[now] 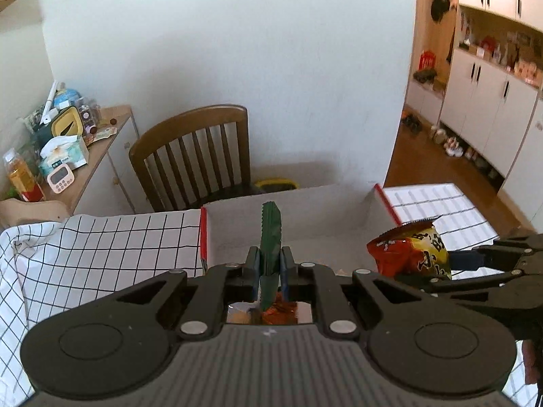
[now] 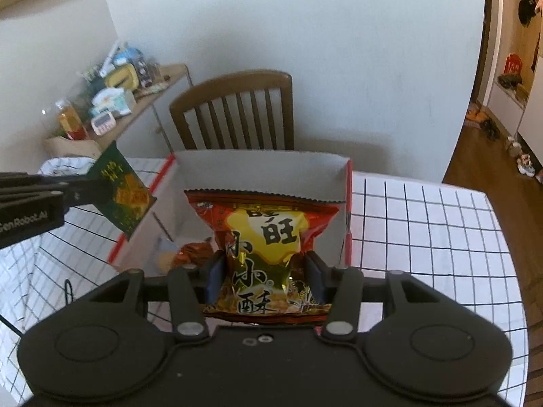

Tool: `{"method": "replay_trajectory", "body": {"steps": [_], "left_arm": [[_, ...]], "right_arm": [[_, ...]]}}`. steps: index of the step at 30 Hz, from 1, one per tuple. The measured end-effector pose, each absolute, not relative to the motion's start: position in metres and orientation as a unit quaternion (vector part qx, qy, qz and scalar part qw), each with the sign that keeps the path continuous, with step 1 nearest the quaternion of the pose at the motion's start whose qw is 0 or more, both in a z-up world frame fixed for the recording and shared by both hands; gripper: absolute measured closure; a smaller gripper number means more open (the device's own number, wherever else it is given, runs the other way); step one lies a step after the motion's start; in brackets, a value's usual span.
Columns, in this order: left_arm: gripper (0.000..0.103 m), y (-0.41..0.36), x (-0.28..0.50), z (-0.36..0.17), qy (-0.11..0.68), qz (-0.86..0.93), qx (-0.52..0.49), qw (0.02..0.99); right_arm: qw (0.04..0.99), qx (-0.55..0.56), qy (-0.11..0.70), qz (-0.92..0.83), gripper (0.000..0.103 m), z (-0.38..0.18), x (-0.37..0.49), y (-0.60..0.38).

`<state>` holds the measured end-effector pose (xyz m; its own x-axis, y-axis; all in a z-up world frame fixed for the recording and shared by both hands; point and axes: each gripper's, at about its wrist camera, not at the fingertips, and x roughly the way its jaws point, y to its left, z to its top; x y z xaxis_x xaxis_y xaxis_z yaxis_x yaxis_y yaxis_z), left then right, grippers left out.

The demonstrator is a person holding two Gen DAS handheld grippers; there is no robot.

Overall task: Organize snacks
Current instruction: 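Lower both held snacks into the red box and open both tools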

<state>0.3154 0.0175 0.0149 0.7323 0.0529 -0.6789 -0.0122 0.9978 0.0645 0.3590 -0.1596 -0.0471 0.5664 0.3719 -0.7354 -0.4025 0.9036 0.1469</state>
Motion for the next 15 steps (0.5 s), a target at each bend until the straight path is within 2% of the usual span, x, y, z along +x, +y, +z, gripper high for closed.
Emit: {"method": "replay_trajectory", "body": {"steps": [15], "left_arm": [[0.091, 0.024, 0.365, -0.047, 0.428, 0.041, 0.040, 0.902]], "right_arm": [[0.862, -0.043, 0.464, 0.200, 0.054, -0.104, 0.407, -0.133]]}}
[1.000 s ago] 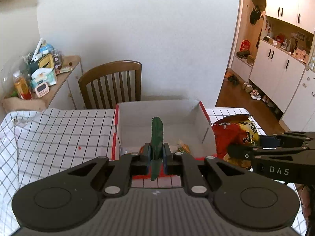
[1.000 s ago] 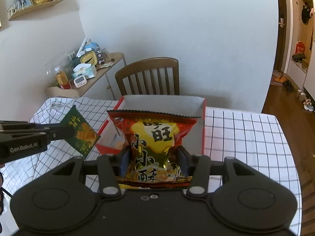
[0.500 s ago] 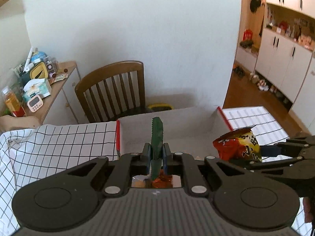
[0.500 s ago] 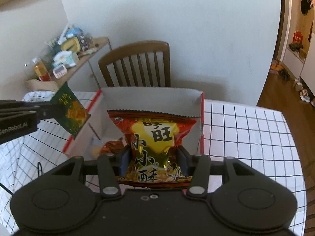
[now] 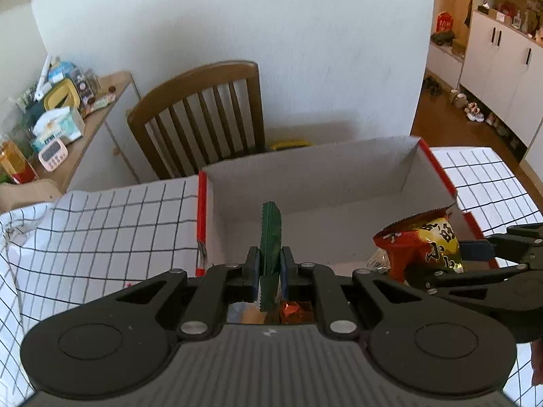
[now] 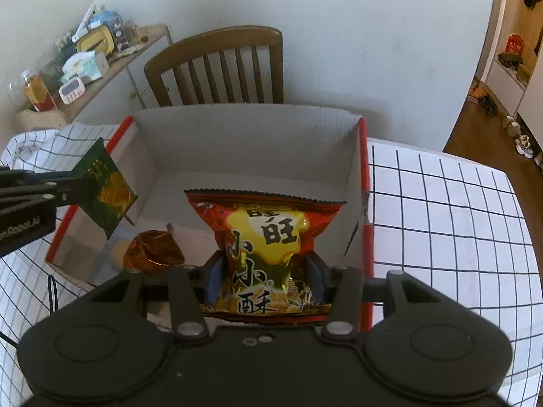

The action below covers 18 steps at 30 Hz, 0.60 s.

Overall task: Organize snacks
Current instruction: 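Lower both held snacks into the red box and open both tools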

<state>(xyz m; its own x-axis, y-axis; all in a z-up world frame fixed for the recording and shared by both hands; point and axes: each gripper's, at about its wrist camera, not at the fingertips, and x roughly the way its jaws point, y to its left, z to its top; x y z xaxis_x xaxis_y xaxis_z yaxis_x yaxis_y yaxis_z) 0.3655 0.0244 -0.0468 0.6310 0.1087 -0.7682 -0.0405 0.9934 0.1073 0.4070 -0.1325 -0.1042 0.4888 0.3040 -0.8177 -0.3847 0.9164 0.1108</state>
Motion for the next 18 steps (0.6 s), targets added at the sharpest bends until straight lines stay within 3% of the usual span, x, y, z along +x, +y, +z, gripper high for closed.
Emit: {"method": "replay_trajectory", "body": {"steps": [18], "left_arm": [[0.091, 0.033, 0.377, -0.079, 0.481, 0.040, 0.007, 0.876]], "right_arm": [[0.852, -0.063, 0.478, 0.203, 0.048, -0.122, 0.410, -0.128]]}}
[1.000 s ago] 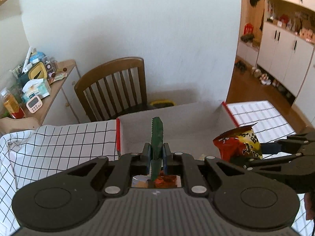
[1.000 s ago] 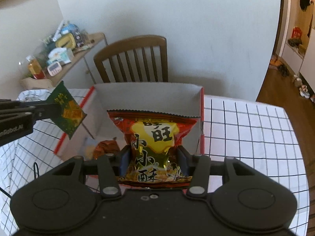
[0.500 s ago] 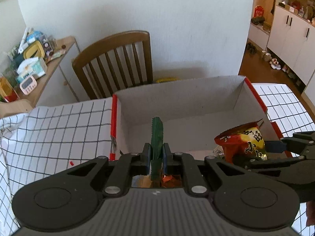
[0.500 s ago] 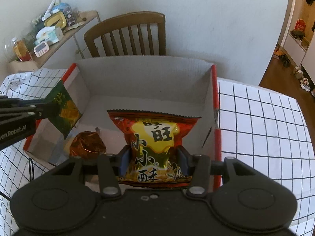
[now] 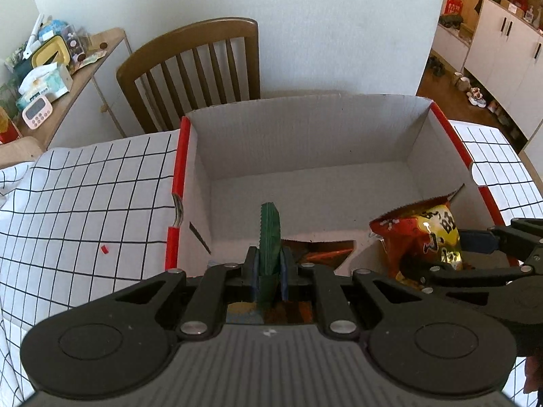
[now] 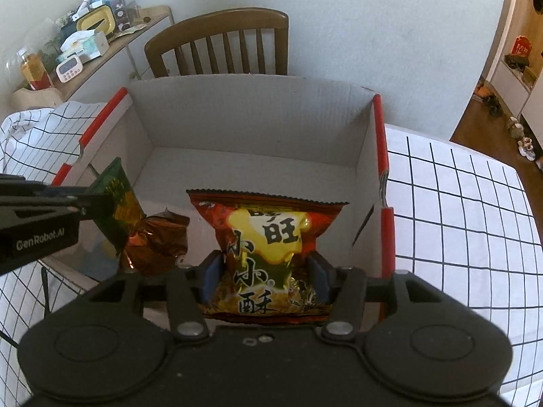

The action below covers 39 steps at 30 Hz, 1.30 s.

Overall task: Organize snacks
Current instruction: 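Lower both held snacks into the red box and open both tools, then move both tools back to the clear bun and white-navy packet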

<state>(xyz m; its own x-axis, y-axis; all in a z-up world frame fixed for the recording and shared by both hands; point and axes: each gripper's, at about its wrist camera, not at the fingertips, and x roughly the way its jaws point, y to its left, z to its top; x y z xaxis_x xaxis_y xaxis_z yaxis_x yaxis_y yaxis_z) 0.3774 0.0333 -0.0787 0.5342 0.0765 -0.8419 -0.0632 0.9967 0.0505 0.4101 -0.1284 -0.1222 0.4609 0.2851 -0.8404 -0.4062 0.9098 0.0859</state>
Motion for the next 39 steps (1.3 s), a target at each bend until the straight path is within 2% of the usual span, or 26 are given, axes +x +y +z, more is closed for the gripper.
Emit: {"method": "replay_trajectory", "body": {"steps": [2, 4, 9, 13, 25, 27, 29, 33, 39], "left_arm": [[0.090, 0.035, 0.376, -0.077, 0.480, 0.041, -0.002, 0.876], [0.090, 0.036, 0.374, -0.075, 0.478, 0.045, -0.005, 0.877], [0.086, 0.036, 0.364, -0.066, 0.470, 0.040, -0.017, 0.882], [0.076, 0.037, 0.354, -0.056, 0.461, 0.036, -0.026, 0.886], [0.074, 0.034, 0.311, -0.021, 0.429, 0.022, -0.032, 0.903], [0.067, 0.034, 0.303, -0.015, 0.422, 0.017, -0.032, 0.906], [0.045, 0.033, 0.295, -0.008, 0.413, 0.014, -0.032, 0.910], [0.041, 0.033, 0.276, 0.004, 0.396, 0.006, -0.037, 0.917], [0.033, 0.033, 0.247, 0.015, 0.380, 0.001, -0.037, 0.924]], "right_arm": [[0.854, -0.064, 0.476, 0.202, 0.043, -0.121, 0.409, -0.127], [0.857, -0.064, 0.472, 0.198, 0.034, -0.119, 0.408, -0.128], [0.862, -0.060, 0.463, 0.199, 0.032, -0.110, 0.403, -0.133], [0.865, -0.053, 0.455, 0.204, 0.027, -0.099, 0.395, -0.135], [0.879, -0.039, 0.417, 0.227, 0.018, -0.057, 0.355, -0.146], [0.881, -0.036, 0.410, 0.232, 0.017, -0.050, 0.347, -0.148], [0.884, -0.033, 0.403, 0.234, 0.016, -0.044, 0.340, -0.151], [0.889, -0.027, 0.387, 0.242, 0.014, -0.032, 0.322, -0.154], [0.895, -0.022, 0.363, 0.260, 0.003, -0.018, 0.291, -0.162]]}}
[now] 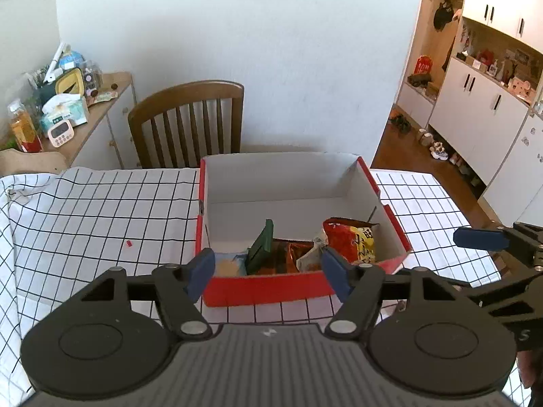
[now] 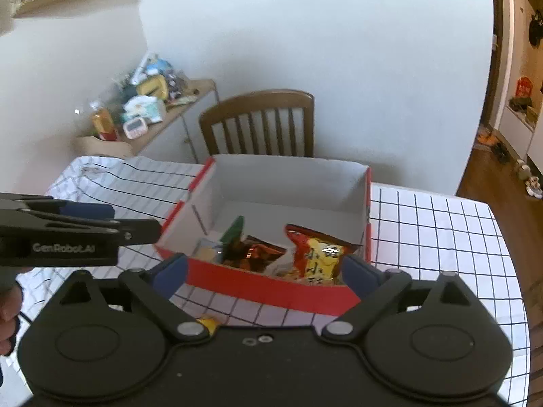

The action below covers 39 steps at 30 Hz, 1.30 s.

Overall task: Organize snacks
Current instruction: 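Move both tools back to the clear bun and white-navy packet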

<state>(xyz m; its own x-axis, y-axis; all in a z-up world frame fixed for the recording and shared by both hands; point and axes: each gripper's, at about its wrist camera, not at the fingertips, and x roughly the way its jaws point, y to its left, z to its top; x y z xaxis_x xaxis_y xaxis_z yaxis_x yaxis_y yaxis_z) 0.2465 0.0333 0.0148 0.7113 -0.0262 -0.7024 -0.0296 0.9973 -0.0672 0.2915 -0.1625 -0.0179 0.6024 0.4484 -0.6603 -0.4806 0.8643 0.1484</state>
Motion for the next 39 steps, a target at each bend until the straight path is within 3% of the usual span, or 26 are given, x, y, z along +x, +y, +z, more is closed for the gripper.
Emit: {"method": "replay_trajectory", "body": {"steps": [12, 17, 30, 39], "left_arm": [[0.017, 0.029, 0.186, 0.005, 0.372, -0.013, -0.056, 0.927], [0.003, 0.021, 0.170, -0.009, 0.375, -0.027, -0.068, 0.924], [0.003, -0.008, 0.161, -0.069, 0.423, -0.027, -0.056, 0.904], [0.003, -0.032, 0.167, -0.108, 0.440, -0.041, 0.002, 0.897]], "right_arm": [[0.898, -0.039, 0.335, 0.283, 0.000, -0.018, 0.232, -0.180], [0.893, -0.034, 0.348, 0.284, 0.000, -0.034, 0.216, -0.191], [0.872, -0.040, 0.410, 0.263, 0.001, -0.101, 0.193, -0.220], [0.855, -0.059, 0.453, 0.246, 0.011, -0.148, 0.199, -0.228]]}}
